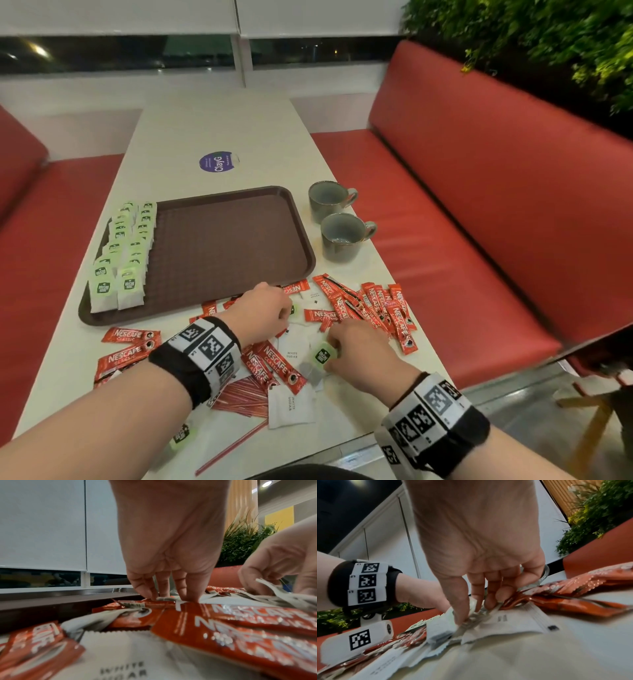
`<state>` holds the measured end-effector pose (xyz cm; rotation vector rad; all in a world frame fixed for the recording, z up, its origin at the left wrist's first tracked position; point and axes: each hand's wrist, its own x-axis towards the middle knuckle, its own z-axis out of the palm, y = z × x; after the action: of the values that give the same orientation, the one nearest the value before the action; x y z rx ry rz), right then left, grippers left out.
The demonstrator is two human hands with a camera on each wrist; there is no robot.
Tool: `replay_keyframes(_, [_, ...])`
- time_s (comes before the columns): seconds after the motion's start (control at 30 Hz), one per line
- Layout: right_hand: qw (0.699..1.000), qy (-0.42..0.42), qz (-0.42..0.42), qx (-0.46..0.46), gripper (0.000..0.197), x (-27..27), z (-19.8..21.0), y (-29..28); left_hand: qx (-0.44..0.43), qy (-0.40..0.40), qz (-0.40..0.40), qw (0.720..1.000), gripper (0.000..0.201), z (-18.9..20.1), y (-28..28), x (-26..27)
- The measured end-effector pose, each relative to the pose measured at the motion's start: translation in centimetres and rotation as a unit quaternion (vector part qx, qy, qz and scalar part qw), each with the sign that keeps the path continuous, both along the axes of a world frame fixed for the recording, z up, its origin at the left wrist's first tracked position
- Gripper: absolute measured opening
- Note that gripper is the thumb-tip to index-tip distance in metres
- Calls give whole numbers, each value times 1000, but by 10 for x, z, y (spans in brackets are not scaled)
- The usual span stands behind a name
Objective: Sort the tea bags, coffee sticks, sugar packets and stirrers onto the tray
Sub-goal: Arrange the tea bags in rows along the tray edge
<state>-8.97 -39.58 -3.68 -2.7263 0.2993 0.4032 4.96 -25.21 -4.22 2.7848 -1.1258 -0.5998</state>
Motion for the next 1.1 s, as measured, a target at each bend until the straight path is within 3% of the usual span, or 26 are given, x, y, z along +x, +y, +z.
replay_keyframes(0.13, [998, 1, -24, 61, 32, 0, -6, -2, -15, 31, 31, 999, 11, -3, 2, 2])
replay_keyframes(0.23, [994, -46, -49, 89, 21, -3, -8, -6, -30, 28, 36, 999, 11, -2, 2, 1])
replay_keyframes(0.33, [995, -71, -45, 58, 6, -3, -8, -8, -47, 29, 47, 997, 17, 2, 1, -1])
replay_keyframes(0.53, [994, -49, -58, 78, 7, 4, -5, -9, -135, 65, 93, 984, 29, 2, 9, -6])
replay_keyframes(0.67, [988, -49, -78, 123, 12, 4, 0, -10, -193, 112, 148, 963, 10, 10, 18, -9])
replay_keyframes(0.77, [969, -69, -104, 215, 13, 3, 5, -14, -248, 208, 212, 922, 10, 16, 25, -13])
replay_keyframes(0.9, [933, -113, -136, 313, 11, 5, 19, -17, -342, 334, 289, 830, 16, 19, 31, -19])
replay_keyframes(0.97, [919, -117, -123, 355, 12, 9, 29, -14, -380, 395, 316, 775, 18, 22, 29, -21])
replay_keyframes(1.1, [870, -88, -45, 482, 17, 23, 51, 6, -399, 474, 308, 722, 12, 30, 30, -27])
